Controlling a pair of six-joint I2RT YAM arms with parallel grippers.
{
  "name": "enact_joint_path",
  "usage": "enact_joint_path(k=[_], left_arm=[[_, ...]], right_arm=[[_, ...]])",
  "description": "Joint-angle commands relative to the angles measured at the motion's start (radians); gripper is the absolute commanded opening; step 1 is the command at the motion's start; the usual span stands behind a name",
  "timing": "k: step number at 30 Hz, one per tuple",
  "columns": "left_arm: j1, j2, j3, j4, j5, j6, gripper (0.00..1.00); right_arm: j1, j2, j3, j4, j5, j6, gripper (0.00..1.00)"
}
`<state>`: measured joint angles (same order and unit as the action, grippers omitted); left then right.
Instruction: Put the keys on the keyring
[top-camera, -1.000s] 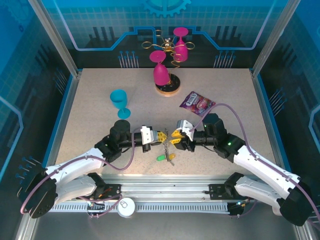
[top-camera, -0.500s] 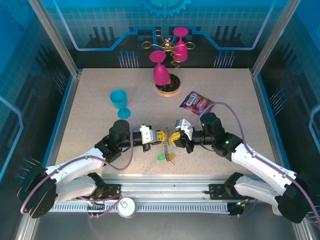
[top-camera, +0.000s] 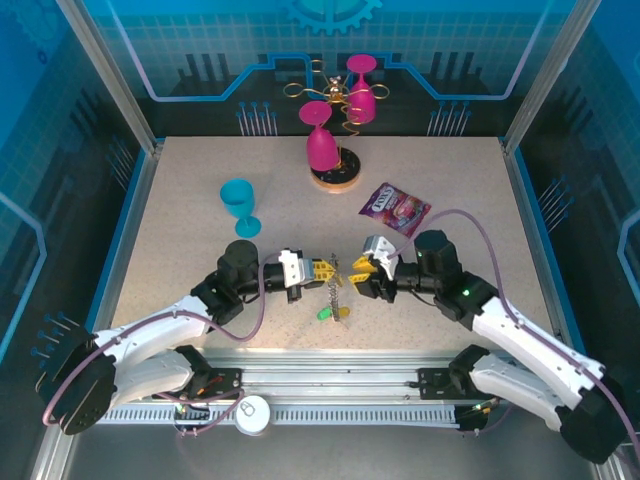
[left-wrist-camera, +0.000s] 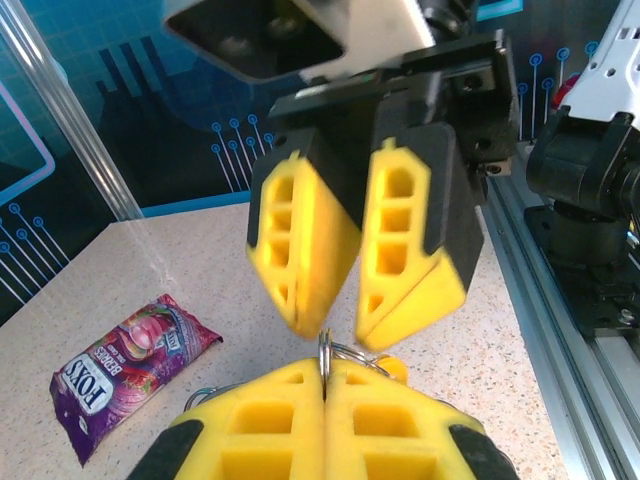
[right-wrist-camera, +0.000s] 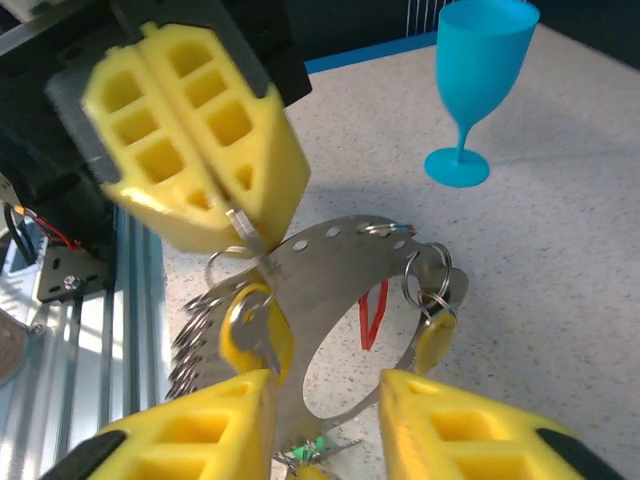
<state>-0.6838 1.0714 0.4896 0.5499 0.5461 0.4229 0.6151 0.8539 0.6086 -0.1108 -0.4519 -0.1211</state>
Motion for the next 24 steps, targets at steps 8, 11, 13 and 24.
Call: enact_joint_path(k=[8, 11, 13, 24], left_arm=[[-0.002, 0.010, -0.013, 0.082, -0.001, -0.025, 0.00], [-0.003, 0.010, -0.012, 0.081, 0.000, -0.025, 0.00], [-0.003, 0.014, -0.014, 0.083, 0.003, -0.026, 0.00], [-0.002, 0.015, -0.020, 0.109, 0.006, -0.042, 0.00]], right_arm=[[0.087, -0.026, -0.030, 0.060, 0.038, -0.070, 0.41], [0.105, 0.008, -0.028, 0.091, 0.064, -0.074, 0.40], [0.113, 0.031, -0.025, 0.107, 0.082, -0.072, 0.39], [0.125, 0.074, -0.017, 0.142, 0.097, -0.052, 0.12]])
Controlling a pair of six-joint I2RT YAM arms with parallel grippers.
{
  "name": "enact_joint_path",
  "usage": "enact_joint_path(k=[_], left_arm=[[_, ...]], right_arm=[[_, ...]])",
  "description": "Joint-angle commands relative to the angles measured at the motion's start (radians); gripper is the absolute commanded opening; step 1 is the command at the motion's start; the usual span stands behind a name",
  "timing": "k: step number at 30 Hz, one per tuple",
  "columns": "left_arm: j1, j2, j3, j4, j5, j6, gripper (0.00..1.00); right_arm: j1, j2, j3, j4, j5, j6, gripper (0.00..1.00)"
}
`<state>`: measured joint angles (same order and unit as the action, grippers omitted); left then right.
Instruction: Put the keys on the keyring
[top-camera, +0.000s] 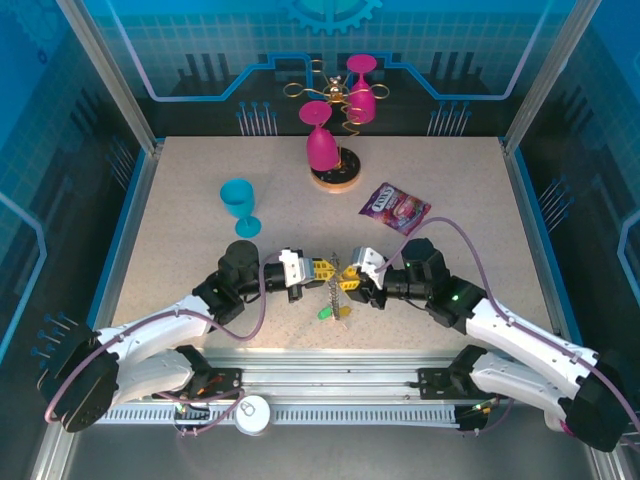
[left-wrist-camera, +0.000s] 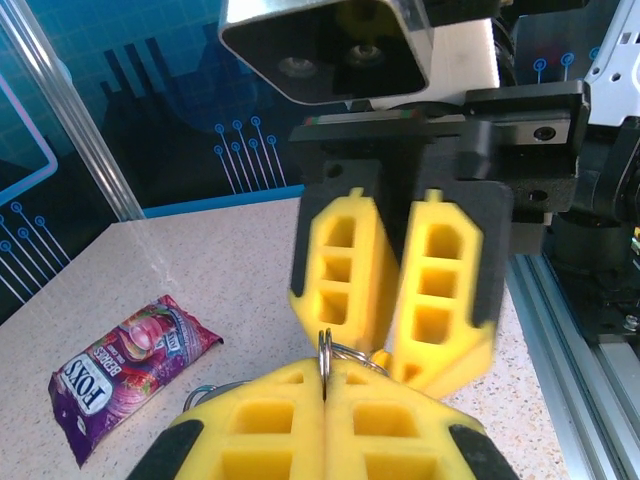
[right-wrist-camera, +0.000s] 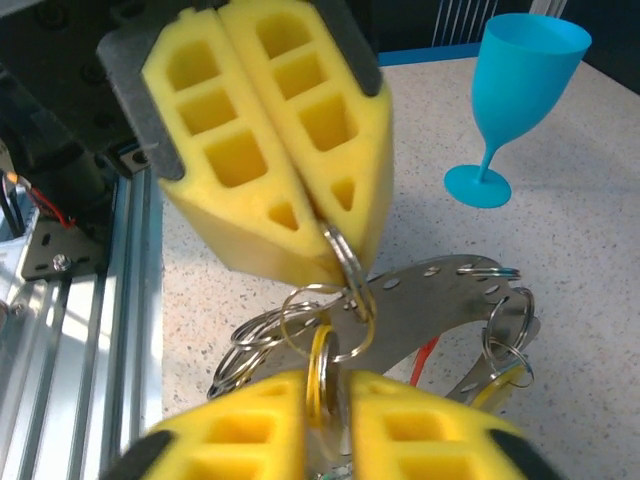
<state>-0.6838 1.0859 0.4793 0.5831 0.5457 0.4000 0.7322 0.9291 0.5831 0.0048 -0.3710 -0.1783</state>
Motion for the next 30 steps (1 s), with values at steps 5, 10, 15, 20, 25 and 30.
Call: enact_joint_path(k=[5, 10, 15, 20, 25, 30], left_arm=[[-0.003, 0.006, -0.007, 0.098, 0.022, -0.033, 0.00], [-0.003, 0.014, 0.002, 0.110, 0.036, -0.039, 0.00], [-0.002, 0.018, 0.001, 0.111, 0.040, -0.039, 0.00], [-0.002, 0.021, -0.002, 0.095, 0.044, -0.026, 0.00], [-0.003, 0.022, -0.003, 0.099, 0.051, -0.028, 0.00], [-0.002, 0.025, -0.003, 0.108, 0.062, -0.034, 0.00]], right_arm=[[0.010, 0.007, 0.024, -0.041, 0.013, -0.028, 0.00], [0.033, 0.059, 0.061, -0.104, -0.012, -0.067, 0.00], [0.032, 0.059, 0.064, -0.106, -0.025, -0.063, 0.00], [0.000, -0.018, 0.029, -0.081, 0.000, -0.023, 0.32], [-0.069, -0.106, -0.015, -0.022, -0.065, 0.015, 0.35], [-0.078, -0.084, -0.015, 0.051, -0.095, 0.032, 0.28]])
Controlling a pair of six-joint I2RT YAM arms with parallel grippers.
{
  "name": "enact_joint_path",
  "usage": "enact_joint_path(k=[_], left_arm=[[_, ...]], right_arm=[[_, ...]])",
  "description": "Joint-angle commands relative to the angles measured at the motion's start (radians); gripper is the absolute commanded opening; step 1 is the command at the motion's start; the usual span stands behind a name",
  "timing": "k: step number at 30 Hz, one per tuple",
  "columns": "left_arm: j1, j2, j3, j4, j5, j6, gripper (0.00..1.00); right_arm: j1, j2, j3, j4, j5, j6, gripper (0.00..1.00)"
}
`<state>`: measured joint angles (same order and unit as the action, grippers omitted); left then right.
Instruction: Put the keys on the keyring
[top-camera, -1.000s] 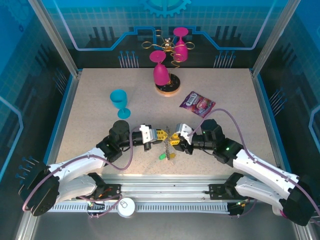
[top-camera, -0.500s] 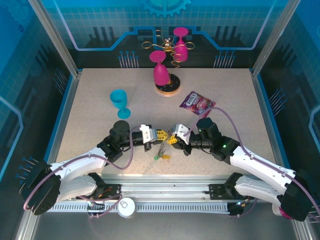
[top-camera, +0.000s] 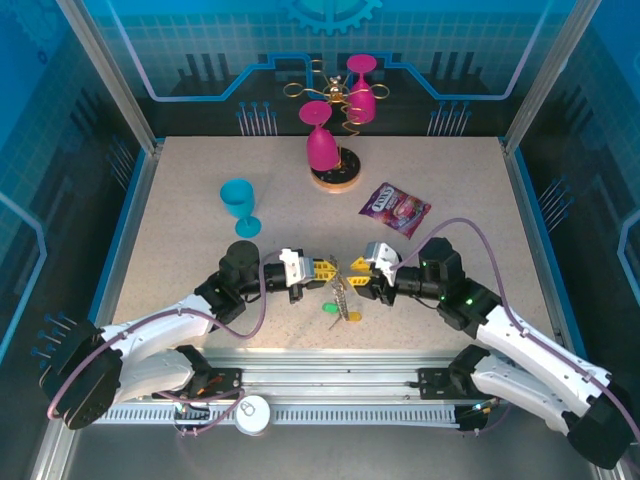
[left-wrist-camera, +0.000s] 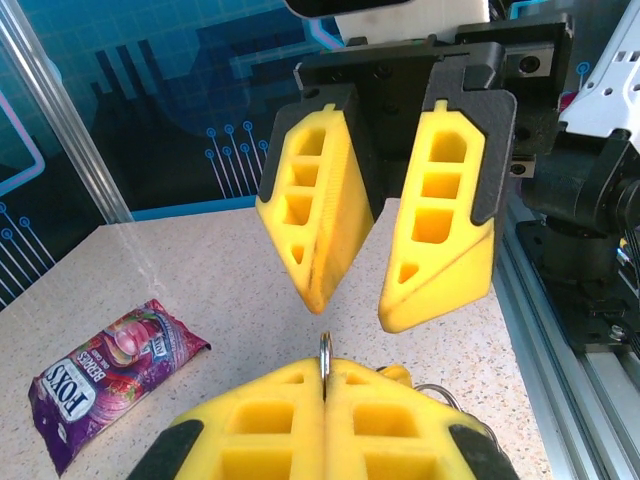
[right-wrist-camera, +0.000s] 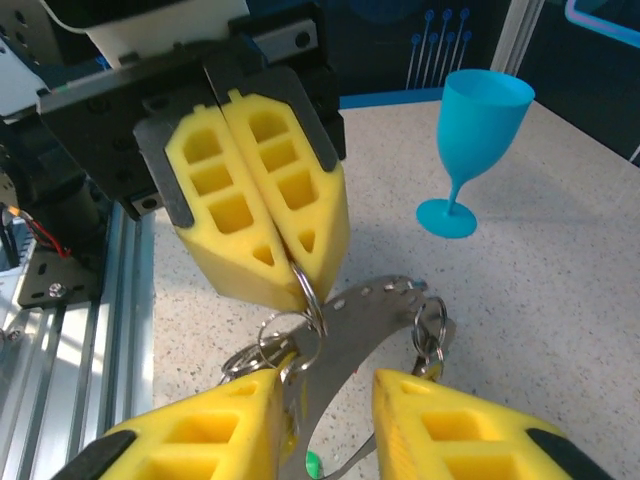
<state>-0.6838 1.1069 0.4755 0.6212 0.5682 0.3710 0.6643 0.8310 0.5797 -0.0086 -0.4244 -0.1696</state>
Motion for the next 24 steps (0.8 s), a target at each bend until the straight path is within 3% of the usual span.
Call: enact_joint_path(k=[1, 18, 21, 24], left_arm=[[-0.003, 0.003, 0.001, 0.070, 0.041, -0.006, 0.00], [-0.002, 0.006, 0.002, 0.090, 0.061, -0.029, 0.00], [-0.003, 0.007, 0.000, 0.103, 0.061, -0.041, 0.00], [-0.002, 0.008, -0.001, 0.104, 0.059, -0.048, 0.00]], right_arm=[[-0.010, 0.025, -0.008, 0.081, -0.049, 0.029, 0.27], [-0.009, 0.118, 0.001, 0.180, -0.116, 0.042, 0.19], [-0.009, 0.140, -0.006, 0.201, -0.129, 0.040, 0.13], [-0.010, 0.155, 0.003, 0.199, -0.141, 0.035, 0.00]])
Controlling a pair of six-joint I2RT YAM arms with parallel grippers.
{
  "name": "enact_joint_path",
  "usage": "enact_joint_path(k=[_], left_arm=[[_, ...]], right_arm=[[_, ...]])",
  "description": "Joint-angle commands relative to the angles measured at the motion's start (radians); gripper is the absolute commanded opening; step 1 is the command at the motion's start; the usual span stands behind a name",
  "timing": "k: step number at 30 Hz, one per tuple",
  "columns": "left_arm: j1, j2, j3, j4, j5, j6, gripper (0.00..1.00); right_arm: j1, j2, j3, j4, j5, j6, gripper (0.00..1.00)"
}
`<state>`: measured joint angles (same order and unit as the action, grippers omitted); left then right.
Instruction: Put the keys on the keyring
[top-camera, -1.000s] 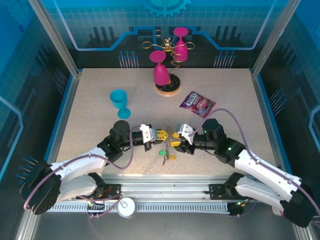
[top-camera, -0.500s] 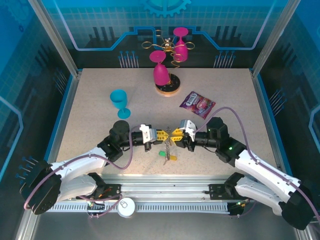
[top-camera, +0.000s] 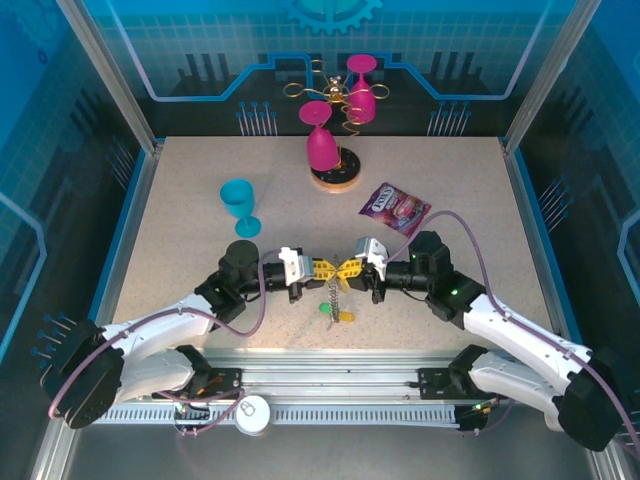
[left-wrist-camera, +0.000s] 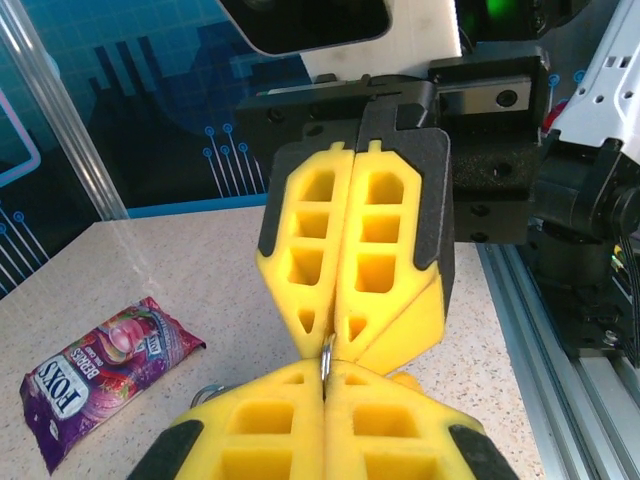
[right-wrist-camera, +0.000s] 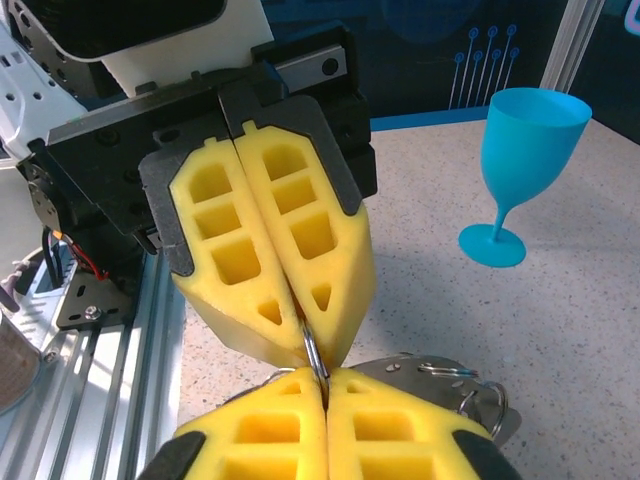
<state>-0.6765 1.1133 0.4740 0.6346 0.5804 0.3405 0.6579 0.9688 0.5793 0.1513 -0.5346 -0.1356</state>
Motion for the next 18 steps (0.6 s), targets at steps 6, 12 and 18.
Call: enact_joint_path(k=[6, 12, 18], left_arm=[[-0.009, -0.012, 0.004, 0.017, -0.008, 0.012, 0.08], [-0.008, -0.046, 0.043, -0.185, -0.071, 0.092, 0.28], [-0.008, -0.065, 0.105, -0.372, -0.105, 0.173, 0.28]], right_arm=[[-0.005, -0.005, 0.043, -0.082, 0.029, -0.056, 0.00], [0.007, 0.015, 0.150, -0.306, 0.097, -0.182, 0.00], [0.068, 0.067, 0.273, -0.512, 0.201, -0.320, 0.00]])
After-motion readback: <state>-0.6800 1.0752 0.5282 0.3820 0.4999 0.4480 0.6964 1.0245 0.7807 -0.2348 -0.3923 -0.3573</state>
